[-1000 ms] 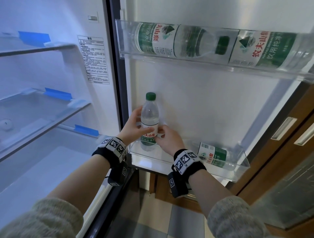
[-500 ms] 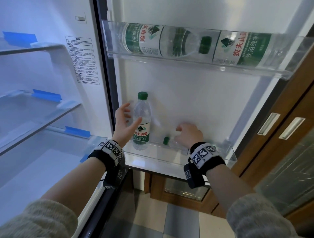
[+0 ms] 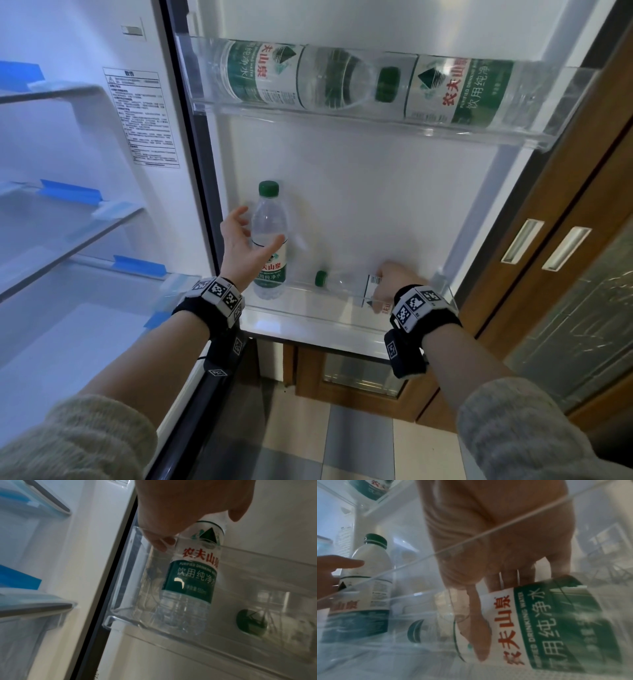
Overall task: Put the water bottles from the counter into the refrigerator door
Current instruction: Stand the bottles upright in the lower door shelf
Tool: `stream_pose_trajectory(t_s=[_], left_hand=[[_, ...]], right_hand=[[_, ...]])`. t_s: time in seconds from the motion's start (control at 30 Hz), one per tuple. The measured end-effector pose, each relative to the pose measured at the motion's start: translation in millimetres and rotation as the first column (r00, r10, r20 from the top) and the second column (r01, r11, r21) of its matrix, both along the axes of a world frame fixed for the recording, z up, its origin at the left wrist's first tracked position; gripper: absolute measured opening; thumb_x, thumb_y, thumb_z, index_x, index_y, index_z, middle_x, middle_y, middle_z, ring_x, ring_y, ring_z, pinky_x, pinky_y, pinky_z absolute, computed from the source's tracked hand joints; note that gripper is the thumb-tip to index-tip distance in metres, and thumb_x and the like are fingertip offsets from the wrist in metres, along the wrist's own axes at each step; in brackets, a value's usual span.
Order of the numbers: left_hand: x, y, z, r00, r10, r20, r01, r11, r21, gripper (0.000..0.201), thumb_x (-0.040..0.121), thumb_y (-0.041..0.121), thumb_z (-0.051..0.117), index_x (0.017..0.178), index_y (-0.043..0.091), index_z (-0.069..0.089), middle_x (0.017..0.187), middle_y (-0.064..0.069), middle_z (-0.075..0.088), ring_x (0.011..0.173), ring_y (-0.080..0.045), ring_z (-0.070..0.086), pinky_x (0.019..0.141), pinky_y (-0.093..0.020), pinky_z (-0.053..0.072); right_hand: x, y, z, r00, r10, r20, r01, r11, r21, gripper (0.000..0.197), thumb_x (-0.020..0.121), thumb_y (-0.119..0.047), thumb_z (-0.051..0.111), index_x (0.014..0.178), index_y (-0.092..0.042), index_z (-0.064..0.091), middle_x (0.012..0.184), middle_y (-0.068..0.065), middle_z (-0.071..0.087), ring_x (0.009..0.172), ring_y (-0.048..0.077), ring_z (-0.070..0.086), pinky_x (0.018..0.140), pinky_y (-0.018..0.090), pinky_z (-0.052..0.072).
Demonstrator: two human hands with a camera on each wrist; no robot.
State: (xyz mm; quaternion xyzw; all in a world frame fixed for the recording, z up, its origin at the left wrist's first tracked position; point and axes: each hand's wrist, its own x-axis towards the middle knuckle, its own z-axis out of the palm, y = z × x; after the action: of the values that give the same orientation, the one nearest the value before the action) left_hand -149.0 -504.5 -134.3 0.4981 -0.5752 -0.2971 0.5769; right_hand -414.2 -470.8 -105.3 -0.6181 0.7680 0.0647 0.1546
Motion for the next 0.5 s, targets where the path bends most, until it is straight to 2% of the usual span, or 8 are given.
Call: stream_pose_trajectory(t_s=[0.07,0.13,0.23,0.3,0.33,0.43,0.5], left_hand=[[-0.9,-0.7,1.2,0.999,-0.042,-0.034,0.044,0.997,0.056,0.082,0.061,0.042,0.081,0.125,0.04,0.03,0.125,-0.005,0.048,0.114,-0.02,0.056,0.099,-0.047,0.049],[-1.7,-0.3,3.6,0.997,-0.057,-0.057,0.062,0.993,0.096,0.086,0.058,0.042,0.083,0.127,0.035,0.032,0.123,-0.001,0.053,0.113,-0.018,0.058,0.099,-0.048,0.049],[-1.9,3.0,6.0,0.997,-0.061,-0.038,0.065,0.992,0.112,0.086,0.058,0.04,0.083,0.128,0.031,0.033,0.122,0.002,0.055,0.111,-0.016,0.06,0.098,-0.047,0.05],[-1.6,5.3,6.7,0.997,-0.063,-0.035,0.067,0.99,0.128,0.083,0.063,0.039,0.083,0.129,0.03,0.033,0.122,0.003,0.056,0.109,-0.015,0.062,0.097,-0.047,0.05],[-1.1,6.5,6.6,0.998,-0.063,-0.03,0.067,0.988,0.136,0.081,0.065,0.041,0.082,0.129,0.031,0.033,0.122,0.004,0.057,0.107,-0.014,0.063,0.097,-0.046,0.051],[1.9,8.2,6.5,0.998,-0.06,-0.002,0.059,0.986,0.156,0.082,0.063,0.053,0.08,0.128,0.034,0.032,0.121,0.005,0.061,0.104,-0.013,0.065,0.094,-0.047,0.052],[3.9,9.3,5.3,0.998,-0.057,0.032,0.051,0.984,0.172,0.083,0.062,0.056,0.078,0.128,0.036,0.031,0.118,0.006,0.063,0.101,-0.013,0.066,0.094,-0.047,0.053]], right_hand=[[1.9,-0.6,0.4,1.0,0.01,-0.027,-0.009,1.0,0.025,0.036,0.066,-0.021,0.083,0.098,-0.014,0.069,0.097,0.003,0.07,0.09,0.022,0.066,0.077,0.03,0.053],[4.1,-2.1,-0.6,0.999,0.022,-0.024,-0.021,0.999,0.048,0.037,0.063,-0.025,0.084,0.097,-0.015,0.07,0.095,0.002,0.07,0.088,0.022,0.067,0.081,0.033,0.056],[4.4,-3.7,-1.1,0.999,0.035,0.019,-0.036,0.998,0.044,0.039,0.059,-0.023,0.087,0.091,-0.013,0.068,0.091,0.005,0.069,0.083,0.024,0.067,0.075,0.032,0.056],[3.2,-1.4,0.5,0.996,0.059,0.067,-0.059,0.998,0.0,0.04,0.057,-0.02,0.087,0.088,-0.014,0.062,0.087,0.004,0.066,0.08,0.024,0.065,0.068,0.029,0.052],[1.9,-0.2,0.0,0.993,0.071,0.094,-0.068,0.997,-0.033,0.041,0.059,-0.019,0.086,0.089,-0.015,0.059,0.088,0.003,0.065,0.081,0.023,0.064,0.068,0.029,0.051],[-1.2,0.0,-4.5,0.986,0.096,0.139,-0.083,0.991,-0.103,0.039,0.065,-0.018,0.082,0.097,-0.013,0.059,0.097,0.006,0.065,0.089,0.024,0.063,0.076,0.03,0.052],[-0.9,0.0,-7.0,0.981,0.106,0.162,-0.088,0.989,-0.117,0.037,0.066,-0.02,0.082,0.094,-0.016,0.058,0.098,0.005,0.064,0.088,0.022,0.061,0.075,0.028,0.05]])
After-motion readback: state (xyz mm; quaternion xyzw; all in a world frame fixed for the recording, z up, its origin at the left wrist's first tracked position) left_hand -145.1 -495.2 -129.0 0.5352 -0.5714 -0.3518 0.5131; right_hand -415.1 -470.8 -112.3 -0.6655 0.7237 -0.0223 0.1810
